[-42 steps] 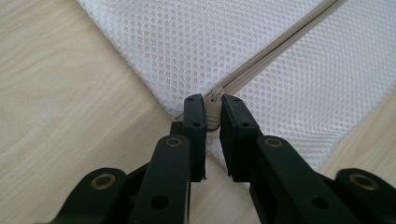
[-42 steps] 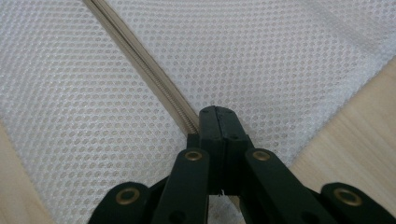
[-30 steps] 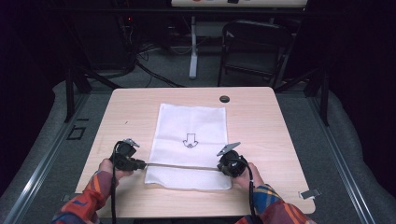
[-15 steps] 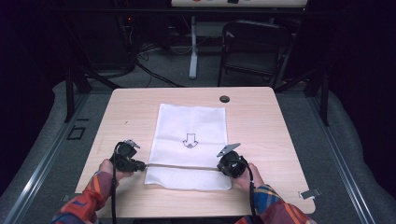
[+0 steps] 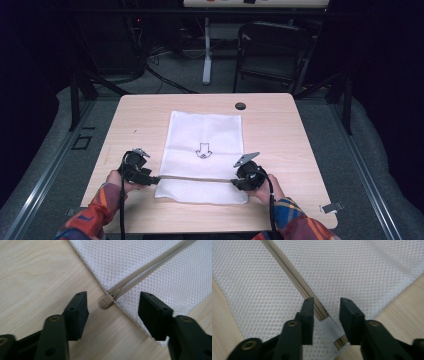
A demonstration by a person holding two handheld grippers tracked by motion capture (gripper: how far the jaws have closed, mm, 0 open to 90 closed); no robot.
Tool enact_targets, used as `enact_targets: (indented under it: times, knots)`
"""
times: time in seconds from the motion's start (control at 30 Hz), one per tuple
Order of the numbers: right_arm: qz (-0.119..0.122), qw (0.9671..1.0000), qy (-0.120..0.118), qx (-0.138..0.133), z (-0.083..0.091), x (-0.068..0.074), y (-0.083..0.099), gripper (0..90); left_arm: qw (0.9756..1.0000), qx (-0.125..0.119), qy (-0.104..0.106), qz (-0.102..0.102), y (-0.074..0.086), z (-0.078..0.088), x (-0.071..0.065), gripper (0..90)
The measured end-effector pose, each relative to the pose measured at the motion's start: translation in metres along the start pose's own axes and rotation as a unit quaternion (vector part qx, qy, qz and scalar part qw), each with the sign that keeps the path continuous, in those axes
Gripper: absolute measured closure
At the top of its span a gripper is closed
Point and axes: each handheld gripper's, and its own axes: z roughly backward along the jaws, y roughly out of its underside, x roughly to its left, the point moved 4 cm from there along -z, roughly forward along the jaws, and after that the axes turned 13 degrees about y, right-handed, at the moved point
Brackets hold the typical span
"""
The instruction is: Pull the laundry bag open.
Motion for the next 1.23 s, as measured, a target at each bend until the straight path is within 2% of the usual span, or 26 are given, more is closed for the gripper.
enact_targets:
  times: [0.03,0.07,0.13,0.23,0.33,0.43,0.57,0.67,0.77,1.03,1.23]
  knots:
    - [0.005,1.0,0.003,0.005,0.003,-0.002,0.0,53.9,1.0,-0.005,0.002,0.0,0.0,0.002,0.0,30.6]
    - [-0.003,1.0,-0.001,-0.003,0.004,-0.002,-0.001,48.6,1.0,-0.009,-0.001,0.0,0.0,0.003,-0.001,28.0]
    - [-0.005,0.9999,0.008,0.006,0.01,-0.006,0.0,38.1,0.9998,-0.02,0.0,0.002,0.0,0.006,-0.002,22.2]
    - [-0.028,0.9994,0.016,0.011,0.018,-0.012,0.002,25.0,0.9994,-0.034,0.002,0.009,0.001,0.012,-0.004,16.6]
    - [-0.051,0.9983,0.021,0.017,0.026,-0.019,0.005,15.3,0.9988,-0.048,-0.002,0.01,0.003,0.018,-0.008,14.7]
    - [-0.067,0.9973,0.026,0.017,0.036,-0.027,0.01,10.6,0.9983,-0.057,-0.006,0.011,0.006,0.024,-0.013,12.7]
    - [-0.09,0.9951,0.039,0.013,0.049,-0.037,0.017,6.7,0.998,-0.06,-0.021,0.005,0.013,0.03,-0.019,10.8]
    - [-0.107,0.993,0.049,0.01,0.057,-0.043,0.026,5.7,0.9977,-0.063,-0.024,0.003,0.018,0.034,-0.021,10.3]
    - [-0.122,0.9913,0.046,0.011,0.064,-0.047,0.037,4.9,0.9976,-0.064,-0.023,0.005,0.024,0.037,-0.021,10.3]
    - [-0.146,0.9876,0.054,0.022,0.077,-0.058,0.058,0.0,0.9973,-0.067,-0.026,0.015,0.031,0.038,-0.018,9.7]
    - [-0.146,0.987,0.055,0.041,0.075,-0.063,0.068,0.0,0.9987,-0.044,-0.022,0.011,0.033,0.031,-0.014,8.2]
